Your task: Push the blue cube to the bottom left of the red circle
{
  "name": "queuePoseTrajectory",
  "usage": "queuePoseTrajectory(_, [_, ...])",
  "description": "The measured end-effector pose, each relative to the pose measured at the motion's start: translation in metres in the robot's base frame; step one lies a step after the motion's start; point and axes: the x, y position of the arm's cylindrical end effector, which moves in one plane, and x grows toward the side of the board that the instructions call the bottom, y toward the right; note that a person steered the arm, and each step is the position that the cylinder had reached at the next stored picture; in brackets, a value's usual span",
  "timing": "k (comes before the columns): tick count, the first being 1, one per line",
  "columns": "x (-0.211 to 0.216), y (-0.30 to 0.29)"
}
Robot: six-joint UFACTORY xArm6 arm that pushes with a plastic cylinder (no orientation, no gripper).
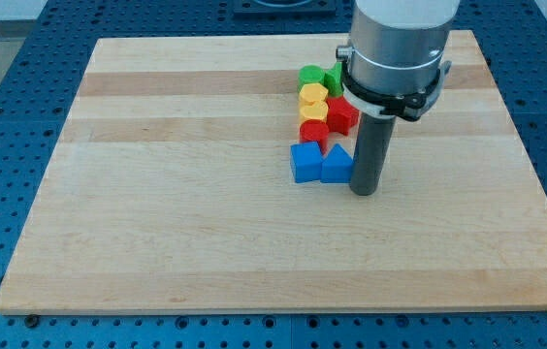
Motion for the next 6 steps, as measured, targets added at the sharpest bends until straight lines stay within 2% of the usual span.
queuePoseTrajectory(2, [0.005, -0.001])
queuePoseTrajectory(3, [0.043, -0.001])
queuePoseTrajectory(4, [0.045, -0.037])
queuePoseTrajectory(6, [-0.064, -0.120])
